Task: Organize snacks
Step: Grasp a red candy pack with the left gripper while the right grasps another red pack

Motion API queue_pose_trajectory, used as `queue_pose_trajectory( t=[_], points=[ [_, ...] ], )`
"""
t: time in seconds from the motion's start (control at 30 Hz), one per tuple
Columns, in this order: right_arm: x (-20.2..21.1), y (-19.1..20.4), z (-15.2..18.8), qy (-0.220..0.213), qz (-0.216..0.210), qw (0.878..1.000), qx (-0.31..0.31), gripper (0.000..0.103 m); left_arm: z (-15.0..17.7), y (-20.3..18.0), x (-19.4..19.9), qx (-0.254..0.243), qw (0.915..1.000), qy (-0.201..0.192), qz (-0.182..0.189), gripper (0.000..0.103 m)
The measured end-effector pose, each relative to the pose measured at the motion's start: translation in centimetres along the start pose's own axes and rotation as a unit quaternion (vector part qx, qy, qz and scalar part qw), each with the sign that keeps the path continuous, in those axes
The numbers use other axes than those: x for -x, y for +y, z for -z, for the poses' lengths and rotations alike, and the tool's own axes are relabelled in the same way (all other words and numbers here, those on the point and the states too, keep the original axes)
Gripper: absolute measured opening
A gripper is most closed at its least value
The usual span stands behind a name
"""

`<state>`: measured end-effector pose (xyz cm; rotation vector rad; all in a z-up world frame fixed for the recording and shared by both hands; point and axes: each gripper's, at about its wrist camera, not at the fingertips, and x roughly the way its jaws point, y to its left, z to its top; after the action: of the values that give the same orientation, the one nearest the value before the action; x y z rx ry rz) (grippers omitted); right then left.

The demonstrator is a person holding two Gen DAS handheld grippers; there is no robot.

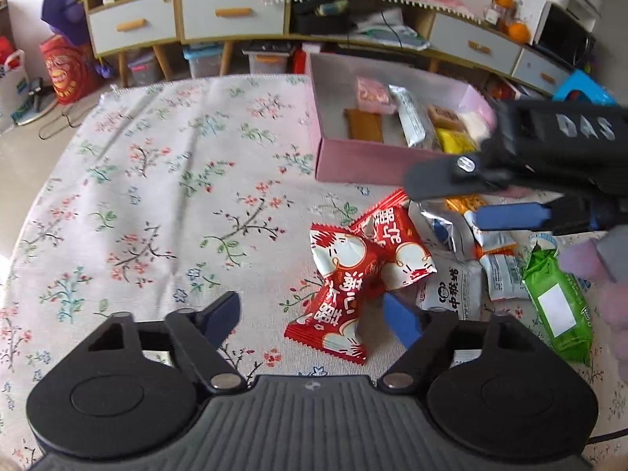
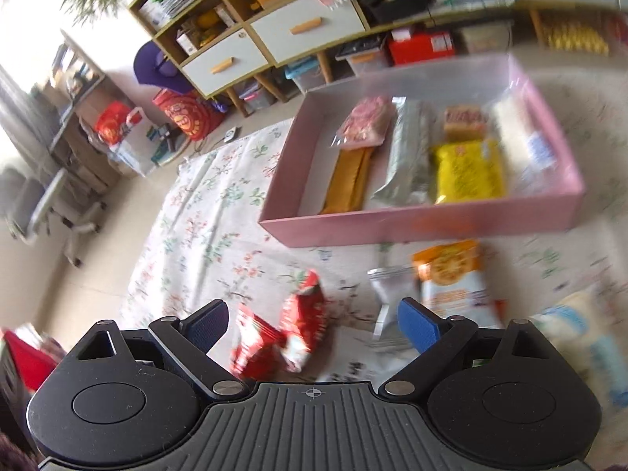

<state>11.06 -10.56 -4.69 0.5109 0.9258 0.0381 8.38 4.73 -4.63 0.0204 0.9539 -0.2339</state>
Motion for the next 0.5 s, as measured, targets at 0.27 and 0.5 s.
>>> queue_pose_trajectory(
  t=[0.27, 0.5],
  points=[
    [-2.4, 0.7, -0.1, 0.025, -0.007, 0.999, -0.026, 0.047, 0.1, 0.3, -0.7, 0.024, 0.9988, 0.021, 0.038, 0.043],
    [-2.7, 0.6, 0.2, 0.032, 0.009, 0.999, -0.036, 0.03, 0.0, 0.3, -0.6, 0.032, 0.9979, 0.028, 0.048, 0.029]
  ],
)
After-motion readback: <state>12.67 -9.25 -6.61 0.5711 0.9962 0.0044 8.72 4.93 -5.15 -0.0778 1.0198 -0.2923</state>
